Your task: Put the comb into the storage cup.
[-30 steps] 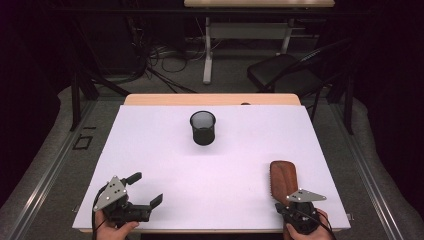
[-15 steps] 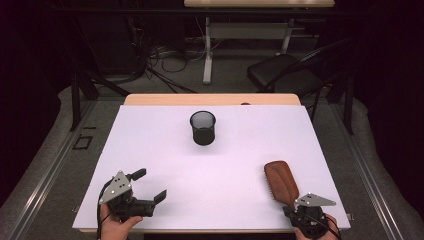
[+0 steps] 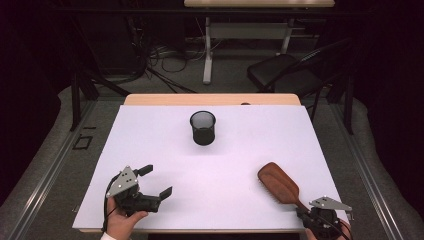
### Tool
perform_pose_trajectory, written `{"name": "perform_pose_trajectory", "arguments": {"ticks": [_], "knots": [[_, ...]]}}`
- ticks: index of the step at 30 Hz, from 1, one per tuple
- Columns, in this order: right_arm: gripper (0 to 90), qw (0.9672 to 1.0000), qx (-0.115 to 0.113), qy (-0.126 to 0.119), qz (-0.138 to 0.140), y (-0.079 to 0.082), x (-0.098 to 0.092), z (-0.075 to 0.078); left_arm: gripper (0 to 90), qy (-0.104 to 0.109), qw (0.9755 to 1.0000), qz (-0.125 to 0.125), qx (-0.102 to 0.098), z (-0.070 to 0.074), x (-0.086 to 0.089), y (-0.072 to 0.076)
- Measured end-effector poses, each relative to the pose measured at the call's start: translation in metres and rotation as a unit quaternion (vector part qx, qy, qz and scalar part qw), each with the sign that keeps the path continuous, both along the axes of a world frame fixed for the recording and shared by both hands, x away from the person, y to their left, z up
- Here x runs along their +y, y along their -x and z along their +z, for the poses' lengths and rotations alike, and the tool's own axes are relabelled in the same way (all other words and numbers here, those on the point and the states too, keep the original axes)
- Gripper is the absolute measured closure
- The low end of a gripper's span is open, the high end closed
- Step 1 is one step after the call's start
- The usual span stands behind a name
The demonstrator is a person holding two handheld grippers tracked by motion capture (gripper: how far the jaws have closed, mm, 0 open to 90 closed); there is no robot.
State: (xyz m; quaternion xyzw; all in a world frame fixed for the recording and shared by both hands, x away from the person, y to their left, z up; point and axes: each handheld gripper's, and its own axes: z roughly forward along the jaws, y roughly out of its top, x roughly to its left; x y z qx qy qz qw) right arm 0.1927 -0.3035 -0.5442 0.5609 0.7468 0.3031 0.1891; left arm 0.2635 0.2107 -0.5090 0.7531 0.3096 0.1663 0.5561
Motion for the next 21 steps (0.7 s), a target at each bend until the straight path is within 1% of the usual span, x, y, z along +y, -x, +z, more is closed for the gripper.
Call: {"name": "perform_pose_trajectory", "arguments": {"ticks": [2,3,4,6,9,10,11,12,13,14,15,17,21], "knots": [[90.0,0.9999,-0.001,-0.001,-0.014,0.000,-0.007,-0.001,0.4,-0.001,1.0000,-0.002,0.001,0.000,-0.001,-0.001],[90.0,0.9999,-0.001,-0.001,-0.014,0.000,-0.007,-0.001,0.4,-0.001,1.0000,-0.002,0.001,0.000,-0.001,-0.001],[90.0,0.9997,0.007,0.000,-0.021,0.000,-0.011,0.000,0.4,-0.001,1.0000,-0.002,0.000,0.000,-0.001,-0.001],[90.0,0.9995,0.000,0.000,-0.032,-0.001,-0.014,-0.002,0.4,-0.001,1.0000,-0.001,0.000,0.000,-0.001,-0.001],[90.0,0.9993,0.004,0.000,-0.036,-0.001,-0.017,-0.001,0.4,0.001,1.0000,-0.002,0.000,0.000,-0.001,-0.001],[90.0,0.9991,-0.004,0.000,-0.041,-0.002,-0.017,-0.002,0.4,0.000,1.0000,-0.001,0.000,0.000,0.000,-0.001],[90.0,0.9989,0.001,0.002,-0.048,-0.003,-0.019,-0.001,0.4,0.002,1.0000,0.000,-0.001,0.000,0.000,-0.001],[90.0,0.9989,0.001,0.002,-0.048,-0.003,-0.019,-0.001,0.4,0.001,1.0000,0.001,-0.001,0.000,0.000,-0.001],[90.0,0.9986,-0.005,0.002,-0.052,-0.004,-0.020,-0.002,0.4,0.000,1.0000,0.004,-0.001,0.000,0.000,-0.001],[90.0,0.9986,0.003,0.003,-0.052,-0.004,-0.022,-0.002,0.4,0.001,1.0000,0.005,0.000,0.000,0.001,-0.001],[90.0,0.9984,-0.004,0.001,-0.057,-0.005,-0.022,-0.003,0.4,0.000,1.0000,0.006,0.000,0.000,0.001,-0.001],[90.0,0.9982,0.003,-0.002,-0.060,-0.005,-0.025,-0.003,0.5,0.002,1.0000,0.003,0.002,0.000,0.002,-0.001],[90.0,0.9981,-0.004,-0.006,-0.062,-0.006,-0.024,-0.004,0.6,0.000,1.0000,0.006,0.002,0.000,0.002,0.000]]}}
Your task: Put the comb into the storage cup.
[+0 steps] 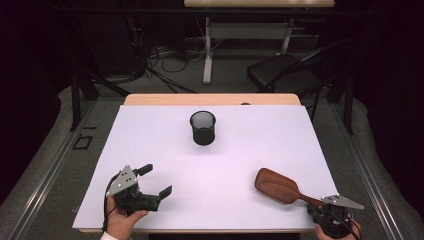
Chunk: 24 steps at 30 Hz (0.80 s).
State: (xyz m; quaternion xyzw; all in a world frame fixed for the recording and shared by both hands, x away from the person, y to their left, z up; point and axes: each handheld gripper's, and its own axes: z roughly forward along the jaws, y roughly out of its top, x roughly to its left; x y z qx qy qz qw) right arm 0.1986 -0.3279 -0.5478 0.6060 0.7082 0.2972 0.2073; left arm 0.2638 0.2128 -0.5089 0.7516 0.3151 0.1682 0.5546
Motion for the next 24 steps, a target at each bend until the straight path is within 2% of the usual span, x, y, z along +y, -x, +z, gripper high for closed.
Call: {"name": "perform_pose_trajectory", "arguments": {"ticks": [2,3,5,9,12,14,16,17,20,21,24], "knots": [[90.0,1.0000,-0.003,-0.006,0.005,0.001,0.001,0.001,0.5,0.001,1.0000,0.002,-0.001,0.000,0.000,0.000],[90.0,0.9999,0.003,-0.006,0.009,0.002,0.001,0.003,0.5,0.001,1.0000,0.003,-0.001,0.000,0.001,0.001],[89.1,0.9997,-0.015,-0.018,0.007,0.003,0.002,0.003,0.6,0.003,1.0000,0.007,-0.002,0.000,0.001,0.001],[86.2,0.9984,-0.037,-0.041,0.015,0.006,0.000,0.010,0.6,0.004,0.9999,0.009,-0.001,0.000,0.002,0.001],[81.8,0.9971,-0.058,-0.048,0.014,0.006,-0.002,0.013,0.6,0.004,0.9999,0.010,-0.001,-0.001,0.003,0.002],[79.8,0.9967,-0.062,-0.050,0.017,0.007,-0.003,0.014,0.6,0.005,0.9999,0.012,-0.001,-0.001,0.004,0.002],[71.9,0.9953,-0.077,-0.056,0.017,0.006,-0.006,0.016,0.6,0.005,0.9999,0.013,0.001,-0.001,0.005,0.003],[71.9,0.9953,-0.077,-0.056,0.017,0.006,-0.006,0.016,0.6,0.004,0.9998,0.017,-0.001,-0.001,0.005,0.004],[60.8,0.9944,-0.084,-0.060,0.022,0.005,-0.008,0.017,0.6,0.009,0.9997,0.021,0.001,-0.001,0.006,0.004],[58.1,0.9930,-0.096,-0.066,0.019,0.004,-0.007,0.016,0.6,0.008,0.9997,0.021,0.001,-0.001,0.007,0.004],[52.8,0.9925,-0.095,-0.069,0.034,0.003,-0.009,0.019,0.6,0.004,0.9997,0.026,0.002,-0.001,0.008,0.006]]}}
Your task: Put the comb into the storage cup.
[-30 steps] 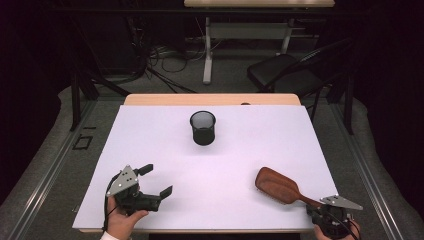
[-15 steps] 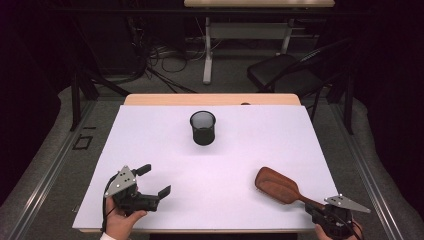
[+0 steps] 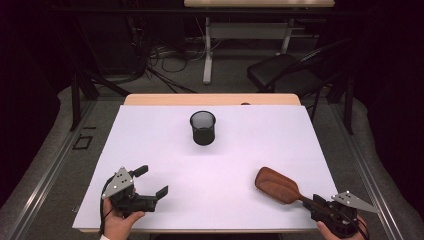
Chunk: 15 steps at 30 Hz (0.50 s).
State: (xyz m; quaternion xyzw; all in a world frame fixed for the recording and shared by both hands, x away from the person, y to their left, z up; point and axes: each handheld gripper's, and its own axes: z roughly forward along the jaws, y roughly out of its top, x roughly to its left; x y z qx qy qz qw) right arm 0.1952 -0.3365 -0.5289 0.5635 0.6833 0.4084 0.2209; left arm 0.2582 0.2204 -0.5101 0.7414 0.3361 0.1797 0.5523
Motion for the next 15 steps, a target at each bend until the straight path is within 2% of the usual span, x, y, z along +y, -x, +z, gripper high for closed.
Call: {"name": "perform_pose_trajectory", "arguments": {"ticks": [1,2,6,10,12,15], "knots": [[52.8,1.0000,0.000,0.000,0.000,0.000,0.000,0.000,0.6,0.000,1.0000,0.000,0.000,0.000,0.000,0.000],[48.4,0.9996,-0.029,0.003,0.001,-0.001,0.000,0.000,0.6,0.001,1.0000,-0.002,0.001,0.000,0.001,0.000],[43.6,0.9992,-0.041,0.000,0.007,-0.006,-0.003,0.003,0.6,0.001,0.9999,0.010,0.001,0.000,0.005,0.005],[37.2,0.9997,-0.021,-0.006,0.011,-0.011,-0.004,0.004,0.6,0.002,0.9998,0.018,0.002,0.000,0.009,0.007],[30.4,0.9996,-0.020,0.008,0.016,-0.014,-0.004,0.004,0.6,0.001,0.9998,0.020,0.004,-0.001,0.011,0.007],[17.9,0.9992,-0.002,0.021,0.033,-0.018,-0.003,0.004,0.6,0.000,0.9997,0.024,0.005,-0.001,0.012,0.008]]}}
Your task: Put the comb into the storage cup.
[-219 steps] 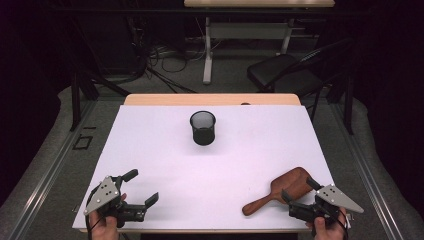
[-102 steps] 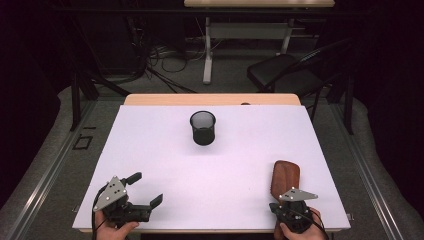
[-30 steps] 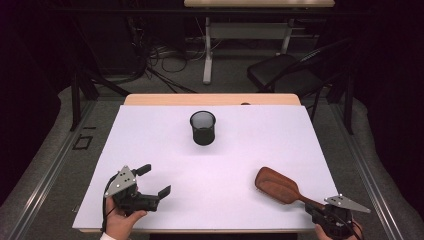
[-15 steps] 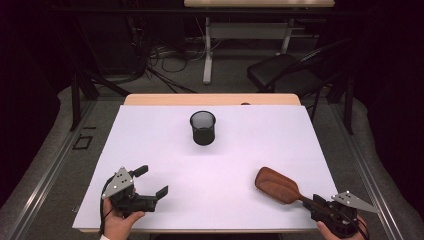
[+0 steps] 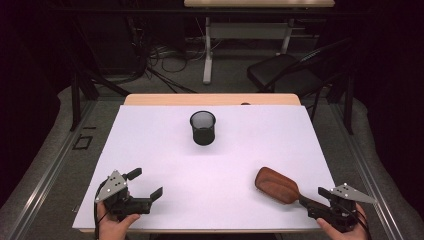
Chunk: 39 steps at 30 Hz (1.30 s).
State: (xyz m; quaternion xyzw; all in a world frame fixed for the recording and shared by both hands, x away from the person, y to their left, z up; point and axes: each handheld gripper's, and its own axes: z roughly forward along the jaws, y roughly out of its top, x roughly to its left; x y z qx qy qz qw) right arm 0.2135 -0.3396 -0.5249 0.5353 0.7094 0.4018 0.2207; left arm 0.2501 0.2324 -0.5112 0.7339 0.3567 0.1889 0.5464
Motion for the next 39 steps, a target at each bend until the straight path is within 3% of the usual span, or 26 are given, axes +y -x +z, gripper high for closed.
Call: {"name": "perform_pose_trajectory", "arguments": {"ticks": [4,5,8,11,17,24,31,35,39], "knots": [[13.7,0.9998,0.011,0.004,0.018,-0.003,0.003,0.000,0.6,-0.004,1.0000,0.002,0.004,0.000,0.001,0.000],[6.1,0.9995,0.008,-0.001,0.029,-0.005,0.005,0.001,0.5,-0.003,1.0000,0.003,0.005,0.000,0.001,0.000],[0.1,0.9981,0.022,0.004,0.057,-0.008,0.008,0.003,0.5,-0.001,1.0000,0.004,0.009,0.000,0.001,0.000],[0.0,0.9970,0.036,0.018,0.066,-0.010,0.009,0.005,0.4,0.000,0.9999,0.004,0.010,0.000,0.001,0.000],[0.0,0.9967,0.031,0.009,0.074,-0.017,0.006,0.008,0.3,-0.006,0.9999,0.003,0.008,0.002,-0.002,-0.001],[0.0,0.9958,0.016,0.034,0.084,-0.019,0.006,0.020,0.3,-0.013,0.9999,0.004,0.011,0.003,-0.003,-0.003],[0.0,0.9940,0.019,0.054,0.094,-0.024,0.008,0.025,0.4,-0.013,0.9999,0.008,0.006,0.004,0.000,0.002],[0.0,0.9913,0.028,0.073,0.106,-0.027,0.010,0.028,0.4,-0.010,0.9999,0.009,0.007,0.004,0.001,0.002],[0.0,0.9847,0.041,0.110,0.129,-0.031,0.014,0.030,0.4,-0.016,0.9998,0.008,0.006,0.003,0.001,0.004]]}}
